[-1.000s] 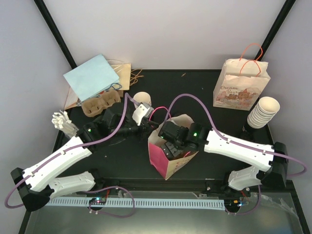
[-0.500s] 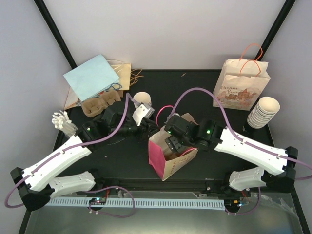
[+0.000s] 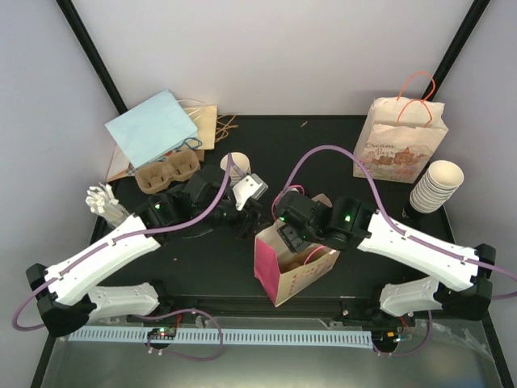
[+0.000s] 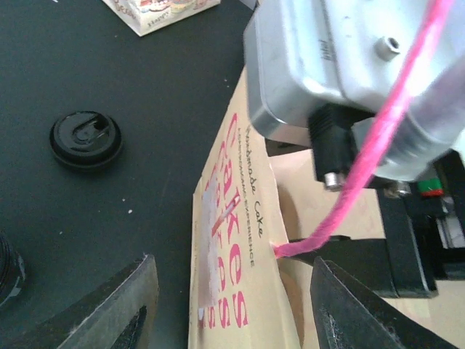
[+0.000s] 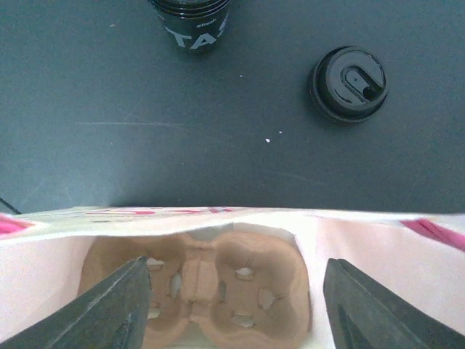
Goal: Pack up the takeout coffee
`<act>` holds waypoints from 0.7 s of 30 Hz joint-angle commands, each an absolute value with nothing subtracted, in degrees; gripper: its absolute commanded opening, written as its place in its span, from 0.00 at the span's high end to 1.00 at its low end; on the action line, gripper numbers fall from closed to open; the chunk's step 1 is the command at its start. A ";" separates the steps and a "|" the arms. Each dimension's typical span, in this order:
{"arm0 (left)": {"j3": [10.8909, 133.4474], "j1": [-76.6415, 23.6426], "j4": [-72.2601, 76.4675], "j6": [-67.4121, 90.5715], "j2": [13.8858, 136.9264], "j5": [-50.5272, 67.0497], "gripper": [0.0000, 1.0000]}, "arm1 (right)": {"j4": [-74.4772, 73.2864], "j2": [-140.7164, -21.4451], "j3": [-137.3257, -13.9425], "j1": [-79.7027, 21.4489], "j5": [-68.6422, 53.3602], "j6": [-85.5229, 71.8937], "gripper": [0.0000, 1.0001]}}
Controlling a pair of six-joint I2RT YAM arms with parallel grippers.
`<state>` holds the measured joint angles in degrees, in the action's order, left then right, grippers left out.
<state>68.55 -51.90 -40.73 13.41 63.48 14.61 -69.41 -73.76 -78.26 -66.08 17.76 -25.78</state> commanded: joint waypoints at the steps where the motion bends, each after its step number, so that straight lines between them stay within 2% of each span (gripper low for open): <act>1: 71.05 -53.46 -41.54 12.21 63.25 15.33 0.39 | -67.82 -71.76 -77.26 -65.75 18.54 -26.18 0.34; 6: 70.20 -53.79 -39.78 11.93 61.58 15.89 0.38 | -65.73 -70.60 -75.71 -65.80 17.57 -26.47 0.40; 8: 69.28 -53.79 -38.72 12.33 59.95 14.28 0.25 | -65.82 -70.37 -75.59 -65.76 17.47 -26.52 0.41; 10: 67.41 -53.75 -36.64 13.25 57.41 12.34 0.04 | -66.31 -70.31 -75.59 -65.78 16.99 -26.46 0.41; 11: 66.48 -53.71 -35.62 13.95 56.14 11.22 0.01 | -66.49 -70.30 -75.54 -65.81 16.80 -26.40 0.40; 14: 63.73 -53.70 -32.98 15.26 53.32 9.96 0.01 | -66.71 -70.14 -75.10 -65.83 16.36 -26.30 0.40; 17: 63.82 -53.70 -32.46 14.35 54.13 13.74 0.02 | -66.71 -70.05 -74.78 -65.83 16.28 -26.09 0.40; 21: 66.72 -54.40 -35.17 13.05 58.04 16.87 0.14 | -66.71 -70.02 -74.58 -65.83 16.99 -25.92 0.40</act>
<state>64.23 -53.41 -35.09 14.00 54.61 13.56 -67.13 -71.07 -75.02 -66.08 16.40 -25.96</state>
